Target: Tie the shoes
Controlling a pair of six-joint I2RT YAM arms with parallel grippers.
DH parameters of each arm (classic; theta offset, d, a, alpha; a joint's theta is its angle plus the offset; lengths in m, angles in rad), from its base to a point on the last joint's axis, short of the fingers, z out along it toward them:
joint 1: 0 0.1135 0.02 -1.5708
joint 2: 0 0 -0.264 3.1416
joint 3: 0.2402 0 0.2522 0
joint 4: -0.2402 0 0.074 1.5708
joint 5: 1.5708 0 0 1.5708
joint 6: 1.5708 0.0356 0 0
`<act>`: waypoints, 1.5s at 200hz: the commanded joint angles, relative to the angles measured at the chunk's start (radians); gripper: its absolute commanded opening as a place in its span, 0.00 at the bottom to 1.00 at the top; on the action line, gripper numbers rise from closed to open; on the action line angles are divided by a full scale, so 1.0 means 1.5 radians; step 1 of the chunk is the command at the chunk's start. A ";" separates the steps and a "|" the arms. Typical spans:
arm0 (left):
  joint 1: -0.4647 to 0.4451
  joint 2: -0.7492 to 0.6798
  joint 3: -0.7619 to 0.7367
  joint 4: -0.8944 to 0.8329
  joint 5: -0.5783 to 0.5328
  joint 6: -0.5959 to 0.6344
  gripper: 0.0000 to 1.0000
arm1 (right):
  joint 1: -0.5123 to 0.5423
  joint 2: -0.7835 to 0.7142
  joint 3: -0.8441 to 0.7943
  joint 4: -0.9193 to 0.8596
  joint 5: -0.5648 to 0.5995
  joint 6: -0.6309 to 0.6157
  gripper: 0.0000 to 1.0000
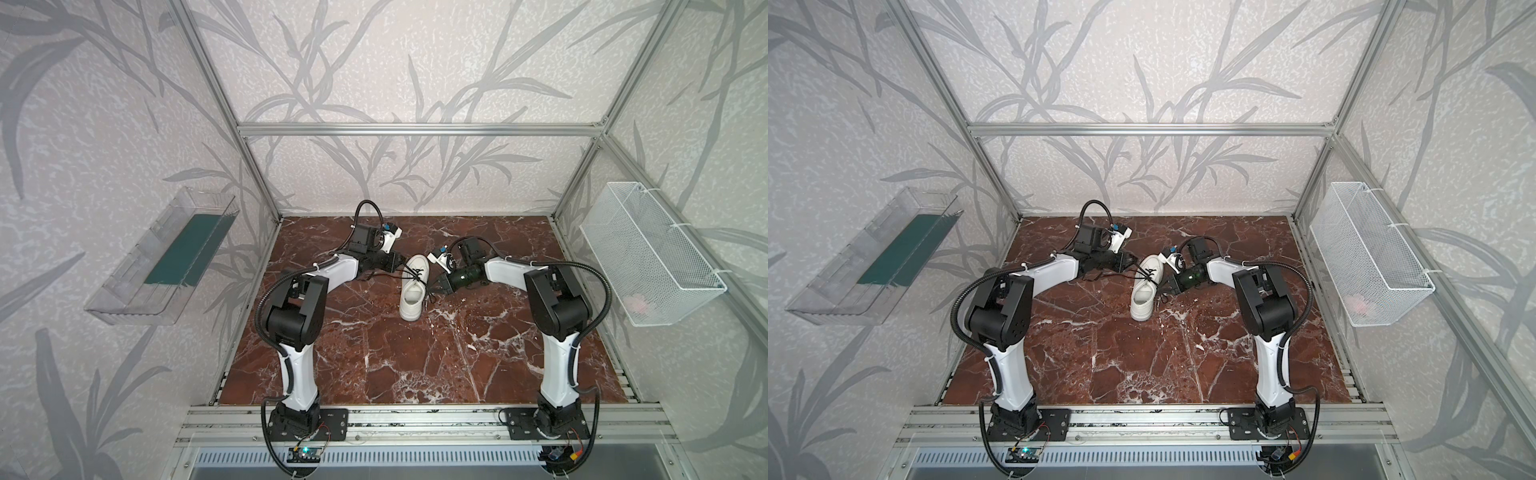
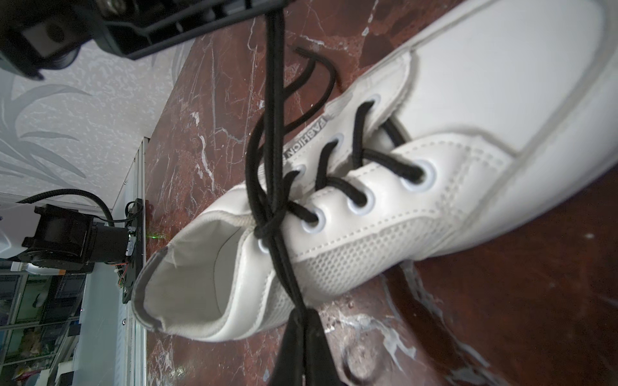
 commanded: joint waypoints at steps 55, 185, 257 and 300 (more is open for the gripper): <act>0.025 -0.001 0.006 0.013 -0.032 -0.002 0.00 | -0.007 -0.026 -0.025 -0.040 0.026 -0.008 0.00; 0.018 -0.089 -0.070 0.020 -0.044 -0.053 0.51 | -0.028 -0.082 0.001 -0.156 0.016 -0.068 0.63; 0.034 -0.105 -0.005 -0.300 -0.211 0.193 0.50 | -0.034 -0.189 -0.027 -0.162 0.106 -0.099 0.63; 0.033 -0.060 0.058 -0.387 -0.254 0.385 0.43 | -0.033 -0.177 0.013 -0.167 0.108 -0.102 0.63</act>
